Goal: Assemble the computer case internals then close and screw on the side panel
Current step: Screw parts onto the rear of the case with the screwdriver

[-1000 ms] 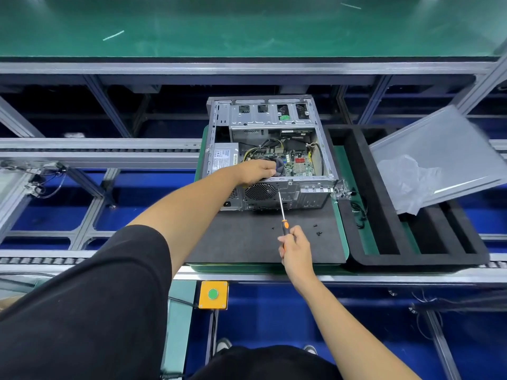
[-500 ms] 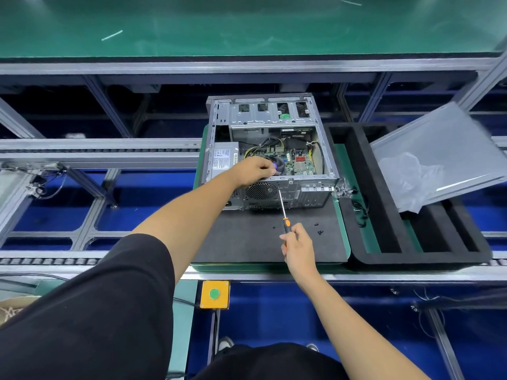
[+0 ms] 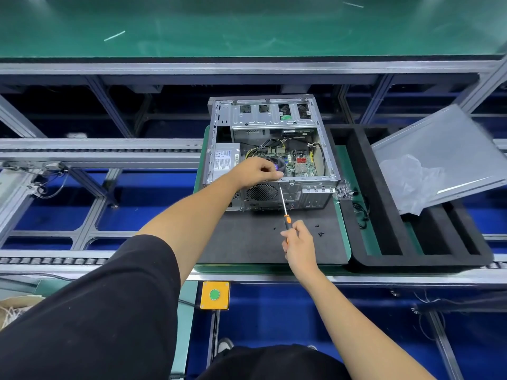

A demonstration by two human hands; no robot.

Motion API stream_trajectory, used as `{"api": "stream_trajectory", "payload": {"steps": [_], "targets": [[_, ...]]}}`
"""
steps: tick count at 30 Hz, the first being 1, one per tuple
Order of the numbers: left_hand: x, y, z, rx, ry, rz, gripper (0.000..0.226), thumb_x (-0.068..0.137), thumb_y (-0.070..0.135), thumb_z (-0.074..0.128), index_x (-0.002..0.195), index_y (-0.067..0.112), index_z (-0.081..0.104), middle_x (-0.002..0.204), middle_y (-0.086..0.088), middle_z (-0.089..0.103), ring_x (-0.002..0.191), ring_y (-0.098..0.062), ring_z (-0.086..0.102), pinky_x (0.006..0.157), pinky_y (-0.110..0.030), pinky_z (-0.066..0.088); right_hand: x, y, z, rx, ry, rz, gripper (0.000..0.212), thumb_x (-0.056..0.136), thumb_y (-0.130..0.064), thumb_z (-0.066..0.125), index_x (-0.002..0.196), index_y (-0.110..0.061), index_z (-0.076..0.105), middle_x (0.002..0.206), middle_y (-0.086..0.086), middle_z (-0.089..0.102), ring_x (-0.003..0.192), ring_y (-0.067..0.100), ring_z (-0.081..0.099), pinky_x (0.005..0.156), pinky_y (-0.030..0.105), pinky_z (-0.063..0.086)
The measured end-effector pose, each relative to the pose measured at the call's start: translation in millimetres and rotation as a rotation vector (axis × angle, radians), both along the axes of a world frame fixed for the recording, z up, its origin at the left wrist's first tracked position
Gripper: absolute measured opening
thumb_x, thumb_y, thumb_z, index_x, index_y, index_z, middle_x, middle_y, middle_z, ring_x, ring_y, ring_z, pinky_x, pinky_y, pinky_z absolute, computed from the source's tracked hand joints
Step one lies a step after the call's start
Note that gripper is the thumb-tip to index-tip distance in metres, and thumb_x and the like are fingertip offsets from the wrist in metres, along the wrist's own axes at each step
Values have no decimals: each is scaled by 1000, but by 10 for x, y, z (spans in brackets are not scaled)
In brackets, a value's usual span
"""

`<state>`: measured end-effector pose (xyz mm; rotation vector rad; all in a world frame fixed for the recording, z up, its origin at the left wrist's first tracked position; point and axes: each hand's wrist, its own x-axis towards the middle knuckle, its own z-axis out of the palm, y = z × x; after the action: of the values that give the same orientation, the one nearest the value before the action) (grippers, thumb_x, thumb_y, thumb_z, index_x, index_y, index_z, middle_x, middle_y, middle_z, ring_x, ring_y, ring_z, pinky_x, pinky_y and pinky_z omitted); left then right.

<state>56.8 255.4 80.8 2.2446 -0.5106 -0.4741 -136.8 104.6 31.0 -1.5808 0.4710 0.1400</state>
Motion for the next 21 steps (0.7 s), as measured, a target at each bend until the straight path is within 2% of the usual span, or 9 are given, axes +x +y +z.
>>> {"api": "stream_trajectory", "payload": {"steps": [5,7,9,11,12,13,16,18,21], "targets": [[-9,-1,26,21,-47,-25,67,95,62,56,81,-4,57,67,-5,40,58,-13,36,60,-31,26,11,-1,11,12,-8,1,29,98,-2,48,80,-14,29,67,4,28,51,12,23,45,25,18],[-2,-5,25,33,-47,-17,68,94,63,55,86,-3,62,67,-4,42,58,-11,36,59,-30,27,8,-3,-8,12,-7,4,29,98,-2,47,79,-15,29,65,3,28,50,12,23,44,25,18],[8,0,9,23,-22,-14,59,91,61,63,83,2,65,68,-2,50,61,-13,44,62,-32,35,1,-8,-40,-9,5,5,28,99,-3,46,78,-14,30,65,3,30,49,12,24,44,25,18],[28,9,-10,30,-7,-9,45,81,56,78,87,12,72,82,-3,67,80,-20,63,76,-37,49,-2,-15,-70,-17,12,2,27,99,-4,46,78,-14,32,64,3,32,49,12,26,44,26,19],[34,12,-15,50,-13,-10,44,75,54,84,92,15,74,90,-2,71,91,-22,66,83,-39,51,2,-16,-77,-15,11,2,27,99,-4,46,78,-15,32,64,2,32,50,12,26,44,26,18],[36,10,-18,74,-24,-12,47,70,52,88,97,15,74,93,3,72,95,-19,66,85,-38,51,8,-17,-80,-15,9,3,27,99,-4,47,78,-15,32,64,1,32,51,13,26,44,26,18],[42,-15,-17,125,-57,-20,53,64,45,94,105,17,75,93,30,61,95,-6,60,80,-23,42,25,-13,-72,-2,-1,-1,28,98,-4,48,78,-15,31,64,-1,32,53,13,26,44,25,18],[54,-21,-20,132,-79,-27,52,63,44,94,105,20,75,93,33,57,98,-7,58,78,-19,40,32,-6,-66,2,0,-2,29,98,-3,48,78,-15,31,64,-1,32,52,13,26,44,25,18],[58,-18,-34,132,-85,-30,51,63,44,94,105,22,75,94,32,57,100,-9,59,83,-23,40,30,3,-53,-13,3,7,30,98,-4,48,77,-16,30,63,-1,31,52,13,26,45,26,18]]}}
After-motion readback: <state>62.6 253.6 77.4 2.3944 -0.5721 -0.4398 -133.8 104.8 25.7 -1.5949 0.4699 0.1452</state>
